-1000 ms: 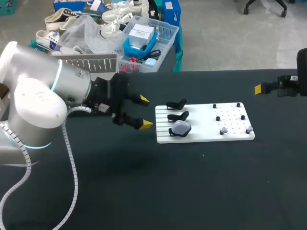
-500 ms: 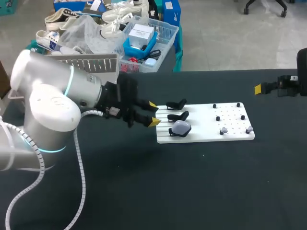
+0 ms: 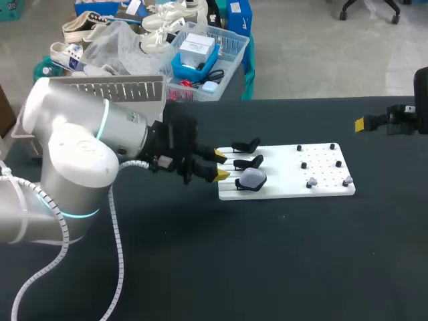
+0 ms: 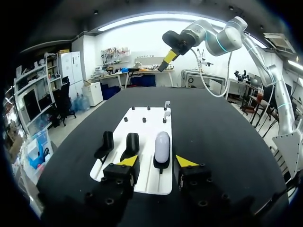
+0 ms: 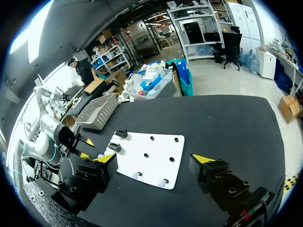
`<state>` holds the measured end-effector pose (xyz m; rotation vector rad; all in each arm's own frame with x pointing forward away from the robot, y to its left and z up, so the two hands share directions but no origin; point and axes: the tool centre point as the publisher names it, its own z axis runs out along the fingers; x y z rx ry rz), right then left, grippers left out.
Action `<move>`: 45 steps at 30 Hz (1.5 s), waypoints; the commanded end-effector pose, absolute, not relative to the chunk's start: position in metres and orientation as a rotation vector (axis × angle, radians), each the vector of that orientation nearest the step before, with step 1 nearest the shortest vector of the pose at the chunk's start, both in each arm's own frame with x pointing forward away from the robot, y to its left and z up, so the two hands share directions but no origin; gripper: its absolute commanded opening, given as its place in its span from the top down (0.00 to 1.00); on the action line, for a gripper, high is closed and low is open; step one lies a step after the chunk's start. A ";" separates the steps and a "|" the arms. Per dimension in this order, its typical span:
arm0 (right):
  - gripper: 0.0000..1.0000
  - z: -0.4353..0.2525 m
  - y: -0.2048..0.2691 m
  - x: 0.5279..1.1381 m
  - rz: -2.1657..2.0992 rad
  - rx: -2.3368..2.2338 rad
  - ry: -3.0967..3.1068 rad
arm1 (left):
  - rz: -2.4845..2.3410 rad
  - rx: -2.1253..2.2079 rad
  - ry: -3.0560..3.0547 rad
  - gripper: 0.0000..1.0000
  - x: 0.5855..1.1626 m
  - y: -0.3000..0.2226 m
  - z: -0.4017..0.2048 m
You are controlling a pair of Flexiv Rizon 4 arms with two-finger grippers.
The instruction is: Pick up each earbud case from the left stands, insert the matching earbuds, close the lid, and place the case in the box.
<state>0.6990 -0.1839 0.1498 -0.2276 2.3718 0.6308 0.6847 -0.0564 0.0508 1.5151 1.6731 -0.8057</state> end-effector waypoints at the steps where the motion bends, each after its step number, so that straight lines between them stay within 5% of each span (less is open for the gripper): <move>1: 0.00 0.149 -0.185 0.700 0.634 -0.230 2.371 | -0.799 1.510 1.668 0.53 0.686 -0.064 0.040; 12: 0.00 0.149 -0.185 0.700 0.634 -0.230 2.371 | -0.807 1.504 1.679 0.52 0.684 -0.074 0.032; 18: 0.00 0.149 -0.185 0.700 0.634 -0.230 2.371 | -0.804 1.500 1.681 0.44 0.685 -0.080 0.028; 45: 0.00 0.149 -0.185 0.700 0.634 -0.230 2.371 | -0.818 1.487 1.697 0.53 0.690 -0.101 0.020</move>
